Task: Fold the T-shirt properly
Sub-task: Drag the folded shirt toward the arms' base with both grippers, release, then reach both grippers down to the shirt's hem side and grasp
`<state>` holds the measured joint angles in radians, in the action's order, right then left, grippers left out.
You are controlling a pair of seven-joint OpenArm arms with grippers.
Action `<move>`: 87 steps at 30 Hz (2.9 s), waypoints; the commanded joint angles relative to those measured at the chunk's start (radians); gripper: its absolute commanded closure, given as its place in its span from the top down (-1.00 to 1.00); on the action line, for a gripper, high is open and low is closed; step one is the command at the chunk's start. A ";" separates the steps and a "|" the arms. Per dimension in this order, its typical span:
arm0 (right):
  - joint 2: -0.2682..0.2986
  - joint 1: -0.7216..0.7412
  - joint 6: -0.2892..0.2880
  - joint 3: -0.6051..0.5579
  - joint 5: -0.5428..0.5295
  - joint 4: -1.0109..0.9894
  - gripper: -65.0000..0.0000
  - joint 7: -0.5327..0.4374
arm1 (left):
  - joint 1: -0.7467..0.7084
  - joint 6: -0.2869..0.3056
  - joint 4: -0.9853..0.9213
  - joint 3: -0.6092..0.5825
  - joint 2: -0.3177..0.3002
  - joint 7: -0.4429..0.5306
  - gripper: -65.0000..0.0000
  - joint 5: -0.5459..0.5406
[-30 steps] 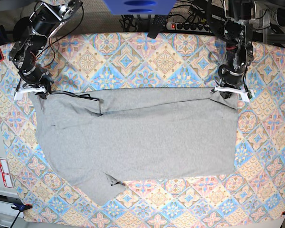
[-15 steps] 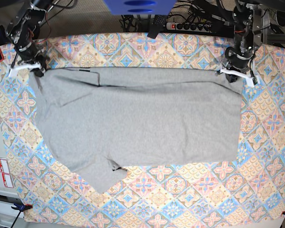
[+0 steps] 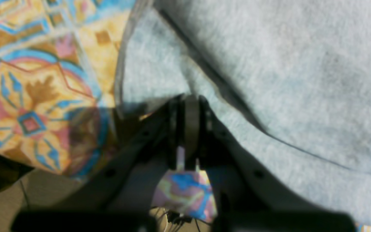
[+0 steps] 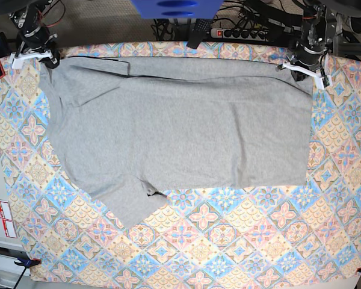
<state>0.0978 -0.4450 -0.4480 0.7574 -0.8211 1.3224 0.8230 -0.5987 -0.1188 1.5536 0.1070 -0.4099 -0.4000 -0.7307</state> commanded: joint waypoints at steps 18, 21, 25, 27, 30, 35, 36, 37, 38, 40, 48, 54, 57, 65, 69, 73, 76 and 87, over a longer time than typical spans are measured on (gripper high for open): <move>-0.002 -0.041 -0.002 0.098 -0.013 0.082 -0.33 -0.020 | -0.079 -0.011 0.098 0.009 -0.007 0.011 -0.61 0.000; -0.002 -0.039 -0.002 0.113 -0.013 0.082 -0.33 -0.020 | -0.093 -0.011 0.133 0.010 -0.007 0.011 -0.34 0.000; -0.002 -0.039 -0.002 0.130 -0.014 0.084 -0.33 -0.020 | -0.096 -0.014 0.149 0.038 -0.007 0.011 -0.09 0.000; -0.003 -0.038 -0.002 0.144 -0.014 0.084 -0.33 -0.020 | -0.099 -0.014 0.150 0.075 0.004 0.011 -0.08 -0.002; -0.003 -0.038 -0.002 0.155 -0.013 0.110 -0.33 -0.027 | -0.099 -0.012 0.189 0.142 0.029 0.011 -0.08 0.000; -0.003 -0.036 -0.002 0.170 -0.011 0.171 -0.33 -0.026 | -0.094 -0.012 0.290 0.182 0.026 0.011 -0.08 0.007; -0.003 -0.034 -0.002 0.170 -0.011 0.182 -0.33 -0.026 | -0.091 -0.012 0.298 0.202 0.026 0.011 -0.08 0.009; -0.002 -0.034 -0.002 0.170 -0.011 0.190 -0.33 -0.024 | -0.071 -0.012 0.299 0.216 0.026 0.009 -0.08 0.009; 0.001 -0.024 -0.002 0.169 -0.011 0.199 -0.33 -0.021 | -0.036 -0.012 0.298 0.221 0.026 0.006 -0.08 0.010; 0.016 0.015 -0.002 0.162 -0.001 0.214 -0.33 -0.020 | 0.035 -0.012 0.279 0.236 0.026 -0.066 -0.08 0.012; 0.116 0.153 -0.002 -0.052 0.052 0.204 -0.33 -0.020 | 0.351 -0.011 0.153 0.296 0.026 -0.356 -0.08 0.010; 0.127 0.248 -0.002 -0.152 0.073 0.197 -0.33 -0.020 | 0.481 -0.009 0.023 0.291 0.024 -0.360 -0.09 0.043; 0.127 0.295 -0.002 -0.209 0.165 0.197 -0.33 -0.020 | 0.538 -0.006 -0.037 0.287 0.026 -0.360 -0.09 0.104; 0.127 0.381 -0.002 -0.299 0.317 0.197 -0.33 -0.020 | 0.707 -0.005 -0.252 0.239 0.024 -0.350 -0.09 0.214; 0.125 0.415 -0.002 -0.332 0.342 0.196 -0.33 -0.020 | 0.787 -0.005 -0.364 0.237 0.027 -0.327 -0.09 0.260; 0.124 0.430 -0.002 -0.367 0.342 0.196 -0.33 -0.020 | 0.819 -0.005 -0.453 0.152 0.027 -0.244 -0.09 0.299; 0.122 0.435 -0.002 -0.378 0.343 0.196 -0.33 -0.020 | 0.825 -0.005 -0.512 0.081 0.027 -0.170 -0.09 0.311; 0.119 0.433 -0.002 -0.390 0.343 0.196 -0.33 -0.020 | 0.876 -0.009 -0.707 0.033 0.055 -0.033 -0.10 0.311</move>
<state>0.2024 -0.0257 -0.4446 0.3645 -0.4675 1.5024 0.8246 0.2550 -0.1310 0.8383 0.1390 -0.3412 -0.4374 -0.4187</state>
